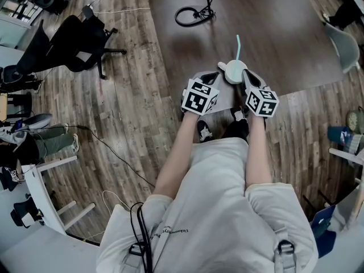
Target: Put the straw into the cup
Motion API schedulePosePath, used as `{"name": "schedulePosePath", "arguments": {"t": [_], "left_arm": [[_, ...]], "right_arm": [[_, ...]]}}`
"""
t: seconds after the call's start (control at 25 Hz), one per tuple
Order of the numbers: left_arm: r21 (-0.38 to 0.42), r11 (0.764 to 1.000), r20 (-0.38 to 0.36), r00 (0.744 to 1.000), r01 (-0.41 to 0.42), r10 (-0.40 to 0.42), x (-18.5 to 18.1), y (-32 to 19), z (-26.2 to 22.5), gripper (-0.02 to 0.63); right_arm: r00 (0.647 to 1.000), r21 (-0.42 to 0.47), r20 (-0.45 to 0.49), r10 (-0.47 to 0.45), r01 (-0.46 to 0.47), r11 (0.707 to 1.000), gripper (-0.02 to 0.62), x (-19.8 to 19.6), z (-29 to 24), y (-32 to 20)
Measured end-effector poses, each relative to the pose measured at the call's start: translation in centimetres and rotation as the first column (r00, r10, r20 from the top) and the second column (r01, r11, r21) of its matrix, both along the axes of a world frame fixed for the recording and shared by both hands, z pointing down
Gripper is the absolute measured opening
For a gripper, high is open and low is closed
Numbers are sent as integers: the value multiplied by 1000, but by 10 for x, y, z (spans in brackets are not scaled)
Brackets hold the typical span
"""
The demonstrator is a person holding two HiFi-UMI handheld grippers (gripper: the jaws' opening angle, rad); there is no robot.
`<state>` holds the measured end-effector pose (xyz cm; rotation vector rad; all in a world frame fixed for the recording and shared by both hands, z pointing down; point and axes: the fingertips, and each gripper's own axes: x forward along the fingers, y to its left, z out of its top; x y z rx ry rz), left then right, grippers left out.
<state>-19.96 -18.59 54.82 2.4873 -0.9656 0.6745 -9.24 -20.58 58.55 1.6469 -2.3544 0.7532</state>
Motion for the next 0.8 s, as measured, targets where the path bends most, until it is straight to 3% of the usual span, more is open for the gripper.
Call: {"name": "schedulePosePath", "arguments": {"t": [0.8], "left_arm": [[2, 1000, 10, 1000, -14, 13, 0, -3, 0, 0]], "right_arm": [[999, 2, -19, -47, 47, 999, 25, -6, -7, -3]]}}
